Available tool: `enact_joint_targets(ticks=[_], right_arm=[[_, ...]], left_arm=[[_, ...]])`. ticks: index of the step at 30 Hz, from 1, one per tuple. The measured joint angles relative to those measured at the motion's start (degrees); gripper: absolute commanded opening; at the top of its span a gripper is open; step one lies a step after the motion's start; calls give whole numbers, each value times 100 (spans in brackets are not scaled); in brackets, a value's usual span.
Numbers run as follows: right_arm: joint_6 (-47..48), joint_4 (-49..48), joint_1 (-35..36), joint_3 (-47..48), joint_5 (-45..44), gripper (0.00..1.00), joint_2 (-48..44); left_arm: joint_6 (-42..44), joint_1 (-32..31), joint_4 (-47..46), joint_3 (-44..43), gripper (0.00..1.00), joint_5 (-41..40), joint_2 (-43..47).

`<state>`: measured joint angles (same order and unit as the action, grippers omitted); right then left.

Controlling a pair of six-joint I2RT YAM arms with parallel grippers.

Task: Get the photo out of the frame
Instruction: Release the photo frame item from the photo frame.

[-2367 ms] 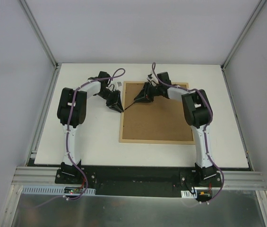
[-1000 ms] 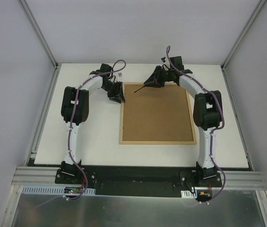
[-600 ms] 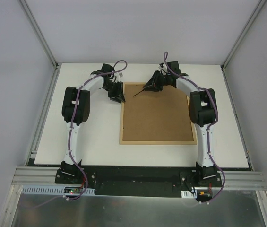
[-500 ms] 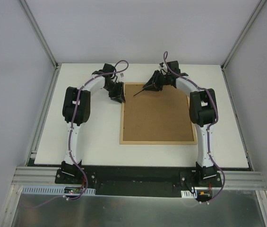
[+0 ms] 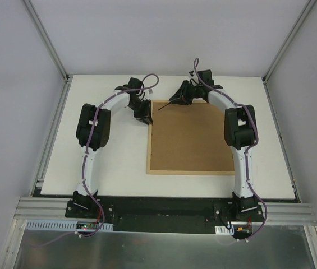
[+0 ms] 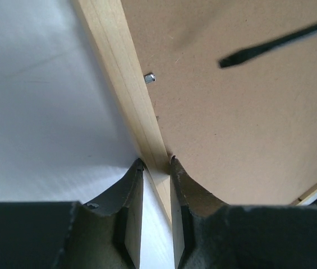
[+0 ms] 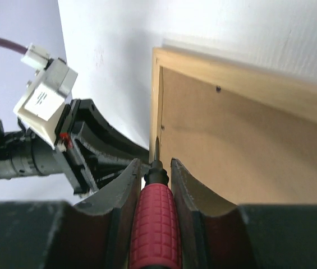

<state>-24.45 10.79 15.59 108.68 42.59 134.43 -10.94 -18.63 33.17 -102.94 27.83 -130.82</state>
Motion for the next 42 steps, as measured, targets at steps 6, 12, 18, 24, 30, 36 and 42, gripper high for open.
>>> enact_joint_targets(ticks=[6,12,18,24,30,36,42], right_arm=[[190,-103,44,37,48,0,297],[299,-243,4,-37,260,0,376],[299,-614,-131,-369,575,0,341],[275,-841,-205,-619,800,0,293],[-166,-1342,-306,-979,1001,0,251],[-367,-1556,-527,-1259,1102,0,142],[-337,-1644,-553,-1397,1093,0,42]], left_arm=[[-50,-317,22,83,11,201,15],[-81,-341,63,116,11,236,26],[-153,-339,52,155,10,317,28],[-175,-341,57,208,9,365,28],[-184,-341,61,223,8,365,28],[-210,-341,61,225,8,363,28],[-219,-341,59,223,8,363,28]])
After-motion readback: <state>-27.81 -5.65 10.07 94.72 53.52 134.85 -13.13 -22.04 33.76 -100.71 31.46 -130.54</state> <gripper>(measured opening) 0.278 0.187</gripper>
